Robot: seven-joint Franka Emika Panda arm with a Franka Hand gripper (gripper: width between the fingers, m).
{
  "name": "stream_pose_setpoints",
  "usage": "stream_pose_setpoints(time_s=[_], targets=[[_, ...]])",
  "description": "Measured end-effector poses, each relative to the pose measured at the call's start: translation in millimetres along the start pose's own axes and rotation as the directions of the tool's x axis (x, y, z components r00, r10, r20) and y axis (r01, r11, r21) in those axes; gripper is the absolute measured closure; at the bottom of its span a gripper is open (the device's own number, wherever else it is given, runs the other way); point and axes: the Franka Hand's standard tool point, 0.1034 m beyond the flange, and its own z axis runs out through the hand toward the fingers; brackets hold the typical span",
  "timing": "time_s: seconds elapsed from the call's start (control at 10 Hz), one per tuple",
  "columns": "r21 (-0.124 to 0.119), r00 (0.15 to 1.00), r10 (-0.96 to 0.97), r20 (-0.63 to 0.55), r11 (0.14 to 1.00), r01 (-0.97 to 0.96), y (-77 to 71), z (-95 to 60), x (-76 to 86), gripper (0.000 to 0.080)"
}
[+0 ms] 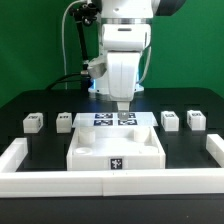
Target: Assemble square table
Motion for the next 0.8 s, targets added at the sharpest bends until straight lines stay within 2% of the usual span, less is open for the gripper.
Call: stream_pose_setpoints(time_s=[0.3, 0.5, 0.6, 0.8], targets=[[0.005, 1.0, -0.008, 0.0, 1.0, 0.008, -1.4, 2.2, -0.9, 0.015], [0.041, 0.994, -0.106, -0.002, 0.994, 0.106, -19.4, 14.7, -9.9, 0.015], [0.041, 0.991, -0.137, -0.004, 0.99, 0.137, -23.2, 17.2, -11.4, 0.015], [0.061, 0.99, -0.144, -0.008, 0.988, 0.144, -33.6, 26.0, -14.5, 0.015]])
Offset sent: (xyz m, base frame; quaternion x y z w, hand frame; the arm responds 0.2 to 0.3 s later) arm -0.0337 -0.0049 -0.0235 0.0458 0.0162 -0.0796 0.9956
